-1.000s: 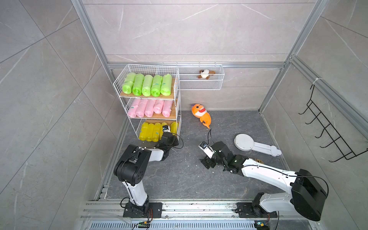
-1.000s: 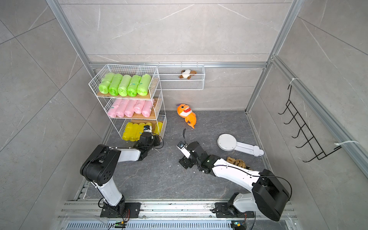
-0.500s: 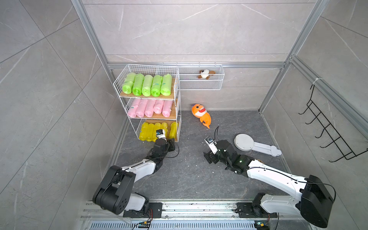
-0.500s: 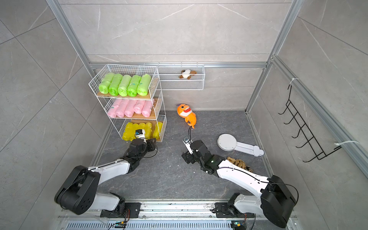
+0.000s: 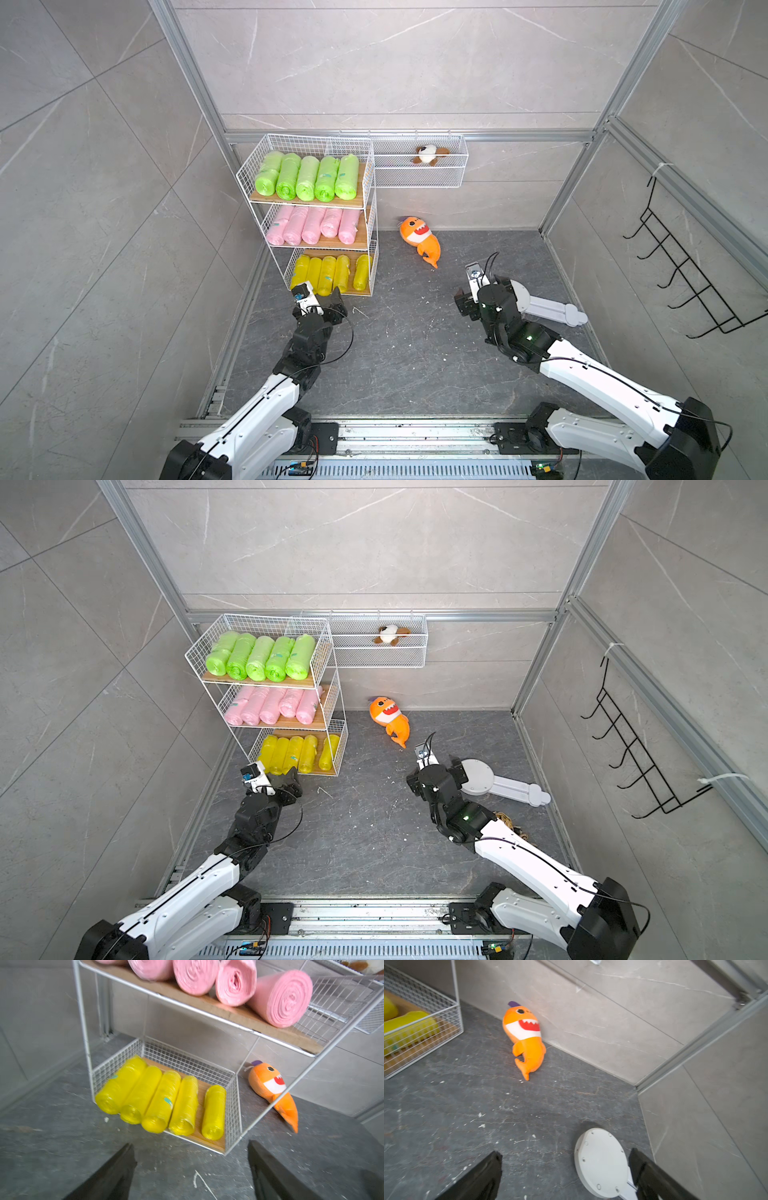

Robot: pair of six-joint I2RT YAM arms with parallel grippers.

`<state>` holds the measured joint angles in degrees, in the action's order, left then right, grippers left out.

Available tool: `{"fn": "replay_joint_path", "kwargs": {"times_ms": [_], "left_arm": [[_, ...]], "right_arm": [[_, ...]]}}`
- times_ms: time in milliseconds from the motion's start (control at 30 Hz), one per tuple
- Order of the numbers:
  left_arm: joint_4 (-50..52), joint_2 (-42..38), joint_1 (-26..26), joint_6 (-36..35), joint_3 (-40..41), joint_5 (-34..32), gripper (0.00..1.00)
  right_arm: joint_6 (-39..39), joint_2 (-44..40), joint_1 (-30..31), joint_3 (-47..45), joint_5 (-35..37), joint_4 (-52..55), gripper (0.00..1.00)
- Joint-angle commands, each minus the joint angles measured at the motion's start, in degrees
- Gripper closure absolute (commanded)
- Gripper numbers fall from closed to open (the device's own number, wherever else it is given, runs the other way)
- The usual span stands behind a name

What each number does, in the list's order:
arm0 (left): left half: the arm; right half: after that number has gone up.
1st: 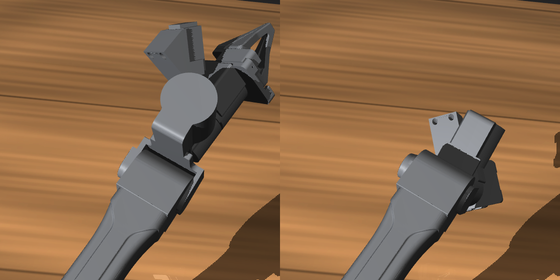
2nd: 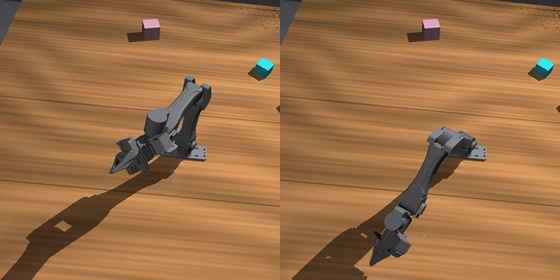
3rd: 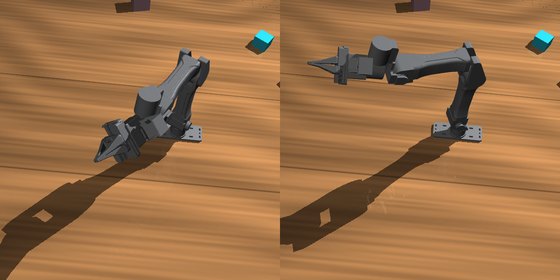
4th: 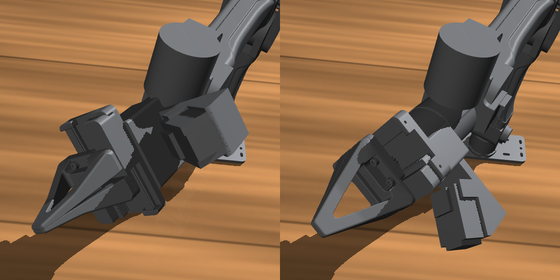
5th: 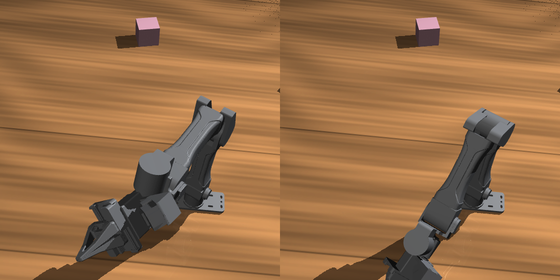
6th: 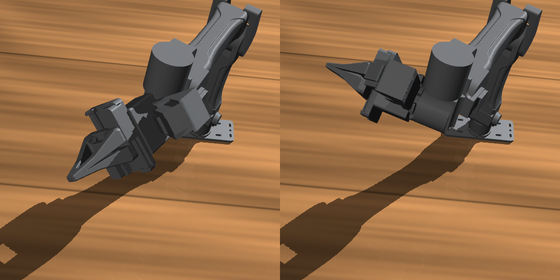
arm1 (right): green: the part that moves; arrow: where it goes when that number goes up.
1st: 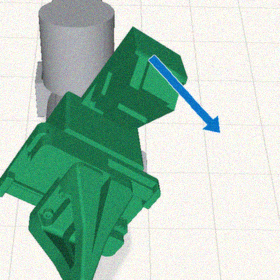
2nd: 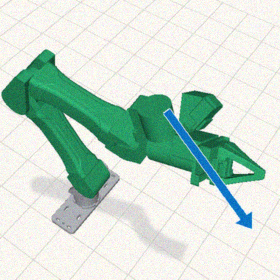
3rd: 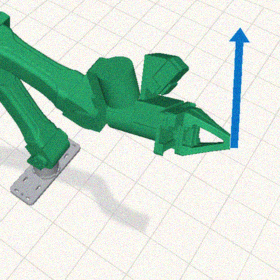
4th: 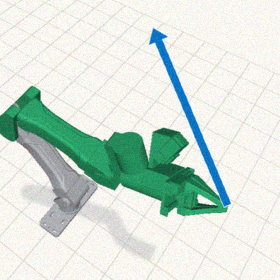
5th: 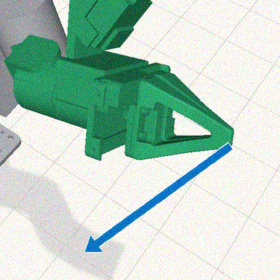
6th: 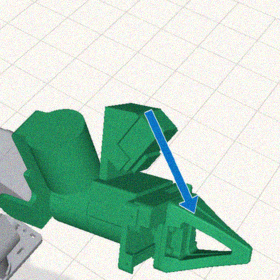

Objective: Sort the rolls of trash bags by color and place them on the shelf
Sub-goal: Reset both arms

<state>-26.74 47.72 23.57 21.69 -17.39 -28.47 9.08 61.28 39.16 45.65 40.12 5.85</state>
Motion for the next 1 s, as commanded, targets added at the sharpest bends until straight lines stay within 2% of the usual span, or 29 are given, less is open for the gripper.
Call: {"fn": "replay_joint_path", "kwargs": {"times_ms": [0, 200, 333, 433, 567, 700, 967], "left_arm": [[-2.64, -3.53, -0.45, -4.13, 1.71, -6.51, 0.02], [-3.12, -4.45, -2.88, -7.47, 3.93, -11.08, 0.02], [-3.92, -3.13, -7.49, -8.22, 4.97, -9.64, 0.02], [-10.13, -1.03, -10.82, -10.84, 7.25, -7.12, 0.02], [-17.44, 3.60, -14.82, -11.38, 9.59, -2.73, 0.02], [-22.56, 9.71, -16.57, -14.46, 9.79, 1.89, 0.02], [-33.30, 23.25, -19.74, -16.83, 9.11, 10.21, 0.02]], "right_arm": [[1.69, -1.97, -1.86, -3.45, 6.07, -2.81, 0.00], [-0.68, -6.06, -6.86, -11.90, 7.36, -11.07, 0.00], [0.10, -5.47, -9.58, -18.74, 11.43, -21.95, 0.00], [-2.15, -3.00, -11.85, -21.64, 12.11, -27.14, 0.00], [-3.83, 1.90, -14.88, -25.00, 8.66, -36.24, 0.00], [-3.91, 5.90, -17.92, -28.67, 4.76, -46.01, 0.00], [-5.34, 12.90, -25.64, -29.05, -5.03, -52.01, 0.00]]}}
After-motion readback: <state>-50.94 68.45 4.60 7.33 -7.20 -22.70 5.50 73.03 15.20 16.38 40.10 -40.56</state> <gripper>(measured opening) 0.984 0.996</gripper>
